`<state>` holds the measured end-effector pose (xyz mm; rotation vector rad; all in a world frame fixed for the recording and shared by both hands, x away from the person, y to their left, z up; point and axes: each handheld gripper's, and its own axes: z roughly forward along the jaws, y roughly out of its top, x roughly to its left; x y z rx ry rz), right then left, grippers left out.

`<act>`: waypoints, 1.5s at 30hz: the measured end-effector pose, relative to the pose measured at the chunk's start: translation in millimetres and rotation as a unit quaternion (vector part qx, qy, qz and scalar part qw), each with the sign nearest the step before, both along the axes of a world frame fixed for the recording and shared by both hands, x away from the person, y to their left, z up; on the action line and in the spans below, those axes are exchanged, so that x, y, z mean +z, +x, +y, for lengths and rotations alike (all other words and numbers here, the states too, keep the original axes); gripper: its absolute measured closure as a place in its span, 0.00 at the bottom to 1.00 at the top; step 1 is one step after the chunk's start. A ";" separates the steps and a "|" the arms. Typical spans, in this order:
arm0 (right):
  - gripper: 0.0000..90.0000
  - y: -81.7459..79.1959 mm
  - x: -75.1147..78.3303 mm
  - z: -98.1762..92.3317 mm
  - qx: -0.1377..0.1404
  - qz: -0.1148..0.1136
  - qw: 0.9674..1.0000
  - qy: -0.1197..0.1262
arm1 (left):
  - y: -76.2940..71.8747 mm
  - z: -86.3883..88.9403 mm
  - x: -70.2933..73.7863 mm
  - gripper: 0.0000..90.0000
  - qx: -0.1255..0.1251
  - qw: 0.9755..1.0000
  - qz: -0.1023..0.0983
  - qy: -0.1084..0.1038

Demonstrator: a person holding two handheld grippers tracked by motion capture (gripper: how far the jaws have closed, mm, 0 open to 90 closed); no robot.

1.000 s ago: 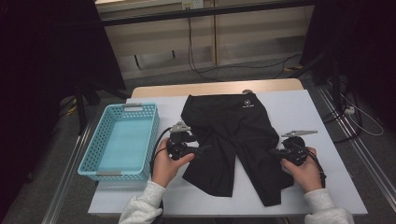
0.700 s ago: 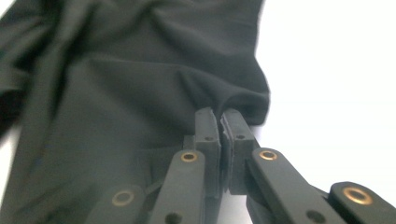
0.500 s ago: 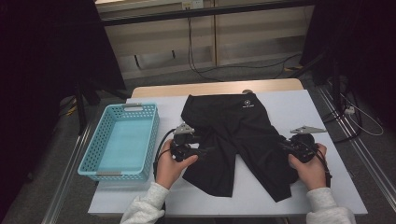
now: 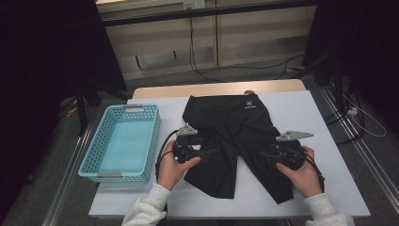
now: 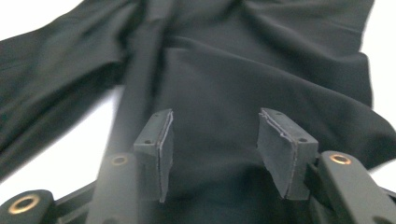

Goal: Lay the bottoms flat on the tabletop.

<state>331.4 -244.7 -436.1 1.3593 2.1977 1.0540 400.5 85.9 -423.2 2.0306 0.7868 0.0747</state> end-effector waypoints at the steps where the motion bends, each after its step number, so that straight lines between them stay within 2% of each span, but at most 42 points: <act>1: 0.49 -1.0 0.6 5.5 0.017 0.000 1.000 0.003 | 0.0 0.2 -0.3 0.22 0.000 1.000 0.002 -0.001; 4: 0.50 -3.5 1.3 16.8 0.052 -0.003 0.999 0.002 | -0.1 0.4 -0.2 0.22 -0.002 1.000 0.003 0.000; 7: 0.59 -7.2 0.6 29.9 0.085 0.006 0.996 -0.001 | -0.6 0.0 0.4 0.22 -0.005 1.000 0.002 -0.001; 11: 0.67 -8.7 -9.7 47.9 0.116 0.028 0.992 -0.039 | -1.0 -0.1 -0.3 0.22 -0.006 1.000 0.002 0.001; 12: 0.68 -8.0 -13.5 50.6 0.117 0.035 0.991 -0.051 | -1.2 -0.4 -0.3 0.22 -0.007 1.000 0.002 0.002; 13: 0.71 -8.2 -15.2 52.0 0.115 0.024 0.992 -0.055 | -1.0 -0.5 -0.3 0.22 -0.009 1.000 0.001 0.003; 14: 0.74 -7.6 -15.0 53.3 0.113 0.024 0.992 -0.058 | -1.1 -0.8 -0.4 0.22 -0.009 1.000 0.002 0.001; 17: 0.89 -3.0 -14.2 53.7 0.106 0.026 0.992 -0.066 | -1.5 -2.4 -1.4 0.22 -0.010 1.000 0.005 -0.001; 18: 0.96 -0.4 -14.7 52.8 0.105 0.025 0.992 -0.063 | -1.4 -2.8 -2.0 0.22 -0.011 1.000 0.007 -0.001; 19: 0.98 3.4 -14.9 51.1 0.104 0.027 0.992 -0.059 | -1.6 -3.1 -2.2 0.22 -0.012 1.000 0.008 -0.002; 22: 0.99 12.6 -13.0 47.7 0.098 0.041 0.994 -0.040 | -1.8 -3.1 -1.2 0.22 -0.014 1.000 0.016 -0.015; 24: 0.99 19.3 -8.8 46.7 0.095 0.037 0.995 -0.017 | -1.6 -2.9 0.4 0.22 -0.014 1.000 0.014 -0.017; 25: 0.99 22.4 -5.4 46.7 0.092 0.033 0.995 0.003 | -1.3 -2.6 0.7 0.22 -0.014 0.999 0.017 -0.023; 27: 0.99 27.8 3.5 47.8 0.091 0.014 0.995 0.040 | -0.8 -1.4 1.1 0.22 -0.013 1.000 0.015 -0.024; 28: 0.99 29.4 6.1 48.3 0.087 0.005 0.995 0.045 | -0.7 -0.9 0.9 0.22 -0.011 1.000 0.015 -0.024; 30: 0.98 34.7 9.4 48.9 0.069 -0.014 0.996 0.054 | -0.5 0.6 0.5 0.22 -0.010 0.999 0.018 -0.024; 32: 0.93 40.3 4.7 48.3 0.056 -0.007 0.996 0.076 | -0.4 1.4 0.8 0.22 -0.010 1.000 0.016 -0.021; 33: 0.87 42.1 1.1 49.0 0.055 0.006 0.995 0.080 | -0.5 1.5 1.4 0.22 -0.011 1.000 0.016 -0.022; 35: 0.69 41.9 -2.5 49.1 0.045 0.019 0.997 0.066 | -1.1 1.6 2.6 0.22 -0.011 0.999 0.015 -0.026; 40: 0.44 28.5 4.8 32.2 0.046 0.018 0.998 0.050 | -3.0 1.2 3.8 0.22 -0.014 1.000 0.014 -0.020; 43: 0.40 18.7 3.5 17.2 0.033 0.014 0.999 0.023 | -4.0 -0.7 4.0 0.22 -0.016 1.000 0.013 -0.018; 45: 0.35 16.3 4.1 6.4 0.018 0.009 0.999 0.031 | -5.1 -3.1 5.1 0.22 -0.021 1.000 0.011 -0.020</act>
